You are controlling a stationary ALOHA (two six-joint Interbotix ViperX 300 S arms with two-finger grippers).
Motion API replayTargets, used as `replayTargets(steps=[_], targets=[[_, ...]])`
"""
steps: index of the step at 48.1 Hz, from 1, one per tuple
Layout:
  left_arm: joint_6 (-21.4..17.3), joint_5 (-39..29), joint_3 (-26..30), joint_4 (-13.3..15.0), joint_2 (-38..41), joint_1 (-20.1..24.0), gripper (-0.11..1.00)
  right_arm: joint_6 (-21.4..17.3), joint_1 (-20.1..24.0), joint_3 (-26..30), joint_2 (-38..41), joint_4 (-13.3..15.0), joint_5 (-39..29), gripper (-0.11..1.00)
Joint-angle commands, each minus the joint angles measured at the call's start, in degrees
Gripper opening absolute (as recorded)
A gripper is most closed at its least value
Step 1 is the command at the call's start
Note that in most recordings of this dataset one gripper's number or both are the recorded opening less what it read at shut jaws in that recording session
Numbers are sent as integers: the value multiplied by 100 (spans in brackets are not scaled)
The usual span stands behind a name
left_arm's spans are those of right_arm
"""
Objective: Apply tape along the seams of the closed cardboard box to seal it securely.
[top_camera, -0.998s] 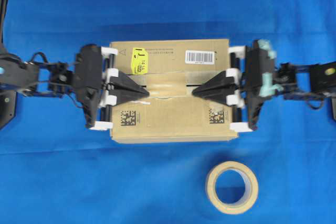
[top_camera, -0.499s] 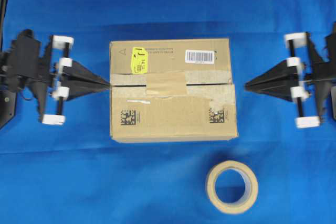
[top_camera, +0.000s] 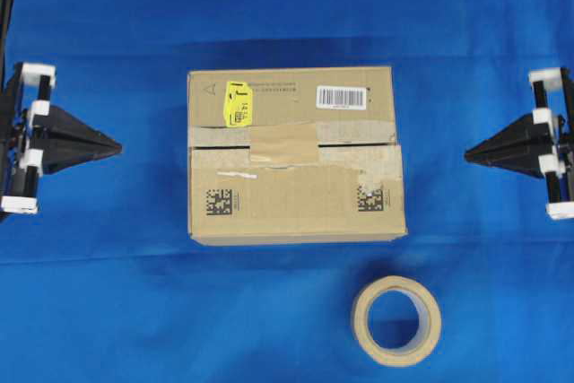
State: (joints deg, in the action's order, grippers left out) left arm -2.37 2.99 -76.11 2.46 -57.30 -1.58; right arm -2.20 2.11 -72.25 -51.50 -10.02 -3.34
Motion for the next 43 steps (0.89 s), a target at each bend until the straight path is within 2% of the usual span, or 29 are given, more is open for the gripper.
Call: replayTargets(steps=[1, 10, 43], targets=[[9, -44, -62, -9, -105, 9, 0, 0, -18, -9, 35, 9, 114, 0], [18, -141, -211, -9, -185, 0, 0, 0, -9, -79, 62, 9, 141, 0], [9, -202, -202, -9, -193, 9, 0, -9, -9, -70, 35, 9, 141, 0]])
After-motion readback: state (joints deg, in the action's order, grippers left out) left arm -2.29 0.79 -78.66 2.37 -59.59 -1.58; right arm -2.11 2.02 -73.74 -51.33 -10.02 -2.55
